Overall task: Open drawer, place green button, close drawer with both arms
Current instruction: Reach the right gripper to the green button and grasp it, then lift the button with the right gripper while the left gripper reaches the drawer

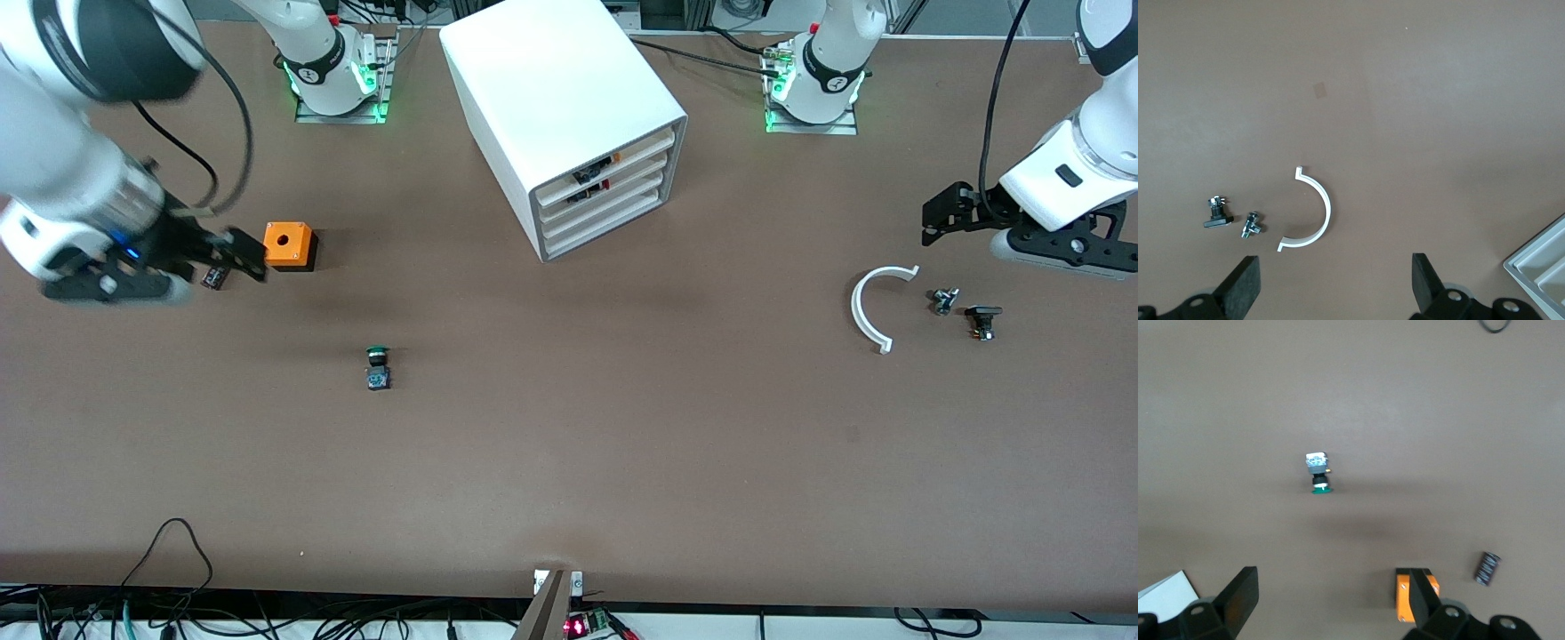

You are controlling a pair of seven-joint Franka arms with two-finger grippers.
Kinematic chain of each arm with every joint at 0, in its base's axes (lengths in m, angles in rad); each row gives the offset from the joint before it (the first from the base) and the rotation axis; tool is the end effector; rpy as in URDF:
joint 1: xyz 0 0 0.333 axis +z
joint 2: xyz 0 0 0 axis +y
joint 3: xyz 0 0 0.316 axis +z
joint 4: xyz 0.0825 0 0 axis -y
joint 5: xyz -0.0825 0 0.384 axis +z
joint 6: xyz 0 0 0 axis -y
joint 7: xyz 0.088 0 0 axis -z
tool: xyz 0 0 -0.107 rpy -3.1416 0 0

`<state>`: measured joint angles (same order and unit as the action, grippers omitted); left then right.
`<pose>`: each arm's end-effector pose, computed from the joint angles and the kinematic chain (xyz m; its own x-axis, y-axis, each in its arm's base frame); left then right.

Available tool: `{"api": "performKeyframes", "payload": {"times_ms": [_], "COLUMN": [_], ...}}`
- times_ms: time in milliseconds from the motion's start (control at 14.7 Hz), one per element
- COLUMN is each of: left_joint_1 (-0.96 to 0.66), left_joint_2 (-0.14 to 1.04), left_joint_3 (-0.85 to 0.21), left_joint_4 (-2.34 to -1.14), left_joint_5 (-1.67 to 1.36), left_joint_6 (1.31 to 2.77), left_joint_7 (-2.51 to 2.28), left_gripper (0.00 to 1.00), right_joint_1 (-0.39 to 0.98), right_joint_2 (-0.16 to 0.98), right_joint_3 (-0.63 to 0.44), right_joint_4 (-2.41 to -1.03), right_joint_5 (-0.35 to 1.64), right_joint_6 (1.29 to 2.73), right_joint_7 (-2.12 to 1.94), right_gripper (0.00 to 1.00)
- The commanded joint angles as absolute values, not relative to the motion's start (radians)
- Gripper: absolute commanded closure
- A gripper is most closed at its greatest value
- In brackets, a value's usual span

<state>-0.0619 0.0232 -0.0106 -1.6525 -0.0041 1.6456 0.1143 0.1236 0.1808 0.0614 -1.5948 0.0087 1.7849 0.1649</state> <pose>0.5636 -0.0413 0.5792 0.9822 -0.1854 -0.0294 -0.1852 -0.9827 0.0077 0.6095 0.1120 0.5257 0.9998 0.0172 0.0063 0.0173 -0.9996 -0.0209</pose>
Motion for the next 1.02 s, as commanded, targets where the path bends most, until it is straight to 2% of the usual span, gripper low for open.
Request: {"api": "performKeyframes", "payload": {"times_ms": [0,204,408,953], "left_joint_1": [-0.074,-0.072,-0.083,-0.084], "left_joint_2": [0.046,0.099,0.15,0.428], "left_joint_3": [0.003,0.003,-0.006,-0.02], "left_joint_4": [-1.652,-1.654,-1.657,-1.699], "left_joint_5": [-0.099,-0.228,-0.314,-0.739], "left_joint_6": [1.571,1.496,1.486,1.502], "left_joint_7": [0.133,0.141,0.155,0.559], "left_gripper": [0.0,0.0,0.0,0.0], "right_joint_1": [0.149,0.15,0.15,0.161], "right_joint_2": [0.28,0.377,0.48,0.71], "right_joint_3": [0.06,0.06,0.06,0.095], "right_joint_4": [-1.569,-1.592,-1.594,-1.589], "right_joint_5": [0.026,0.025,0.026,0.032], "right_joint_6": [1.85,1.986,2.08,2.335], "right_joint_7": [0.161,0.137,0.115,0.123], "right_gripper": [0.0,0.0,0.0,0.0]}}
